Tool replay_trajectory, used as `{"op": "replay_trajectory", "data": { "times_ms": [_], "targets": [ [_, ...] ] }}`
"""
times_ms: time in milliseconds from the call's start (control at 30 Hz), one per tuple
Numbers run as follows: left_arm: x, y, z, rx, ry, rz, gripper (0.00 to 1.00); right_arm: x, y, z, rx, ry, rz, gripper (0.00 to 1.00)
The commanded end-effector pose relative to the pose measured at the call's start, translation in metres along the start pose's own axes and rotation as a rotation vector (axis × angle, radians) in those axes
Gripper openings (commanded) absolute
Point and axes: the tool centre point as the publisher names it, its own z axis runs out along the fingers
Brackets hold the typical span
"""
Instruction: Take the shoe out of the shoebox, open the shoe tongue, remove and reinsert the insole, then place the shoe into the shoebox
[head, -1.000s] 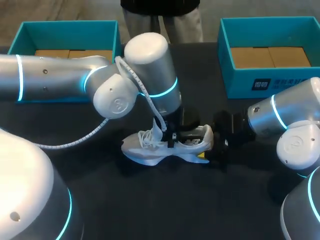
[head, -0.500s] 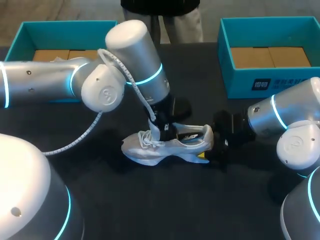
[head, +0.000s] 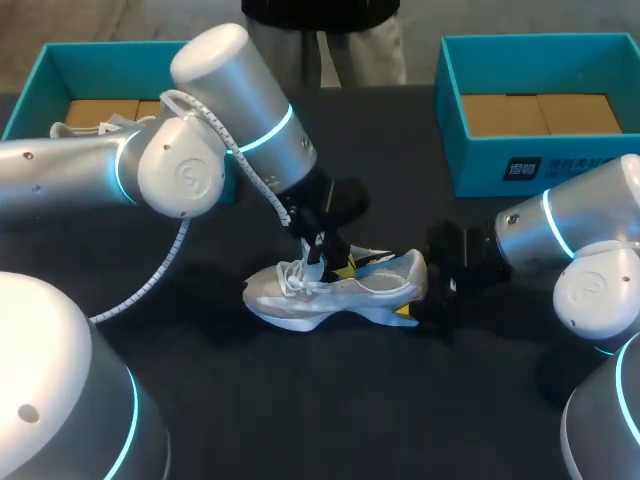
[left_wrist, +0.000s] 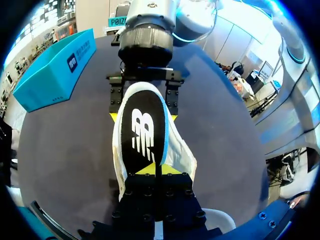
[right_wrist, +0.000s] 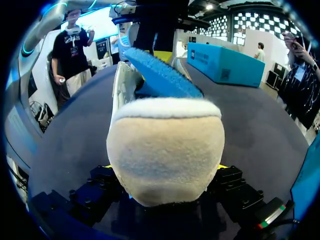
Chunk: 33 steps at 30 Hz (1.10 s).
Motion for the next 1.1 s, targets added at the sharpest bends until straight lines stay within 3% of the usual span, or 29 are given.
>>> {"op": "replay_trajectory", "data": {
  "times_ms": [33,500,900,933,1000,1100],
  "targets": [
    [0.0,-0.004,-0.005,0.024,-0.006,0.01,0.0,-0.001,0.0,0.004,0.007,-0.001,0.002,0.0],
    [-0.001,-0.035,-0.017,0.11,-0.019,0.069,0.0,-0.001,0.0,0.004,0.007,-0.001,0.002,0.0],
    [0.002,-0.046,-0.021,0.153,-0.023,0.087,0.0,-0.001,0.0,0.004,0.007,-0.001,0.002,0.0],
    [0.003,-0.046,-0.02,0.15,-0.017,0.09,0.01,-0.001,0.0,0.004,0.007,-0.001,0.002,0.0],
    [0.004,-0.048,-0.018,0.145,-0.018,0.094,0.2,-0.001,0.0,0.004,0.007,-0.001,0.002,0.0],
    [0.007,-0.049,-0.016,0.139,-0.032,0.096,0.22,-0.001,0.0,0.004,0.007,-0.001,0.002,0.0]
  ]
}}
